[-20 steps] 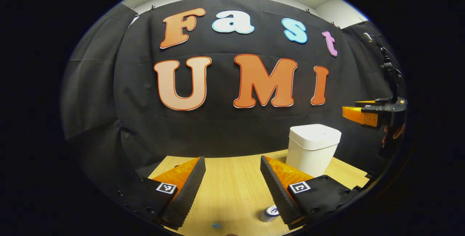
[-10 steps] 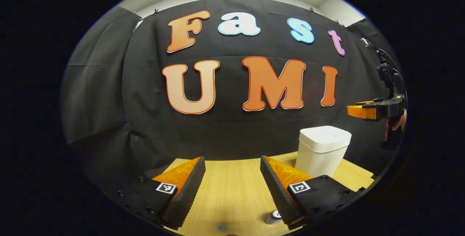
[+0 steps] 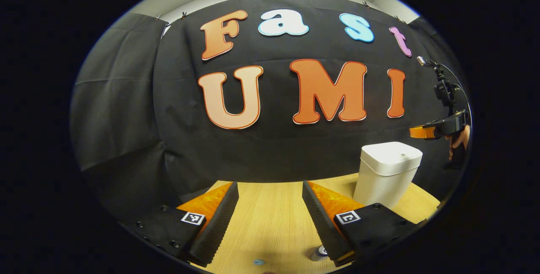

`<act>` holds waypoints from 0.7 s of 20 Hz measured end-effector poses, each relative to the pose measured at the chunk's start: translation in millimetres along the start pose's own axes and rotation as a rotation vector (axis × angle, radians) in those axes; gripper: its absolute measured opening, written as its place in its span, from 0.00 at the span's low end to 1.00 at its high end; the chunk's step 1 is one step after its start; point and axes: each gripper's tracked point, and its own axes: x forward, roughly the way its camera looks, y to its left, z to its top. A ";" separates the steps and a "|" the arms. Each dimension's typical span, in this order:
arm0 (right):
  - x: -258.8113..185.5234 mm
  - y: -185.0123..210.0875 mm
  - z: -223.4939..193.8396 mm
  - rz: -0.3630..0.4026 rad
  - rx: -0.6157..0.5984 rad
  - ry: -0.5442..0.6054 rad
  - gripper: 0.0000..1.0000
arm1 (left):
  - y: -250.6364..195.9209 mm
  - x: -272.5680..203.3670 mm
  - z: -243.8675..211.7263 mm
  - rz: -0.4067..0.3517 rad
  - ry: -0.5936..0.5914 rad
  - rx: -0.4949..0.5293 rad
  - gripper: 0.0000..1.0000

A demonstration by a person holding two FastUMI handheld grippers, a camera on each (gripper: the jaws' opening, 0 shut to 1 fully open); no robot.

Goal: Press the lid of the desktop garbage bin to open it, pick up the crumpled paper on the desktop and throw it into the bin, then pick up the pop can on the desktop and drop it into the bin, and finally close the garbage bin lid.

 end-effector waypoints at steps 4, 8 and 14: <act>18.7 -5.0 -15.9 0.011 0.008 0.053 0.10 | -0.1 0.2 -2.8 0.029 0.022 0.020 0.97; 29.9 -0.1 -27.2 0.056 -0.010 0.068 0.10 | -16.6 0.3 -9.0 0.047 0.051 0.029 0.97; 42.5 -2.1 -45.7 0.100 -0.009 0.101 0.05 | -29.8 -5.2 -13.0 0.086 0.070 0.045 0.99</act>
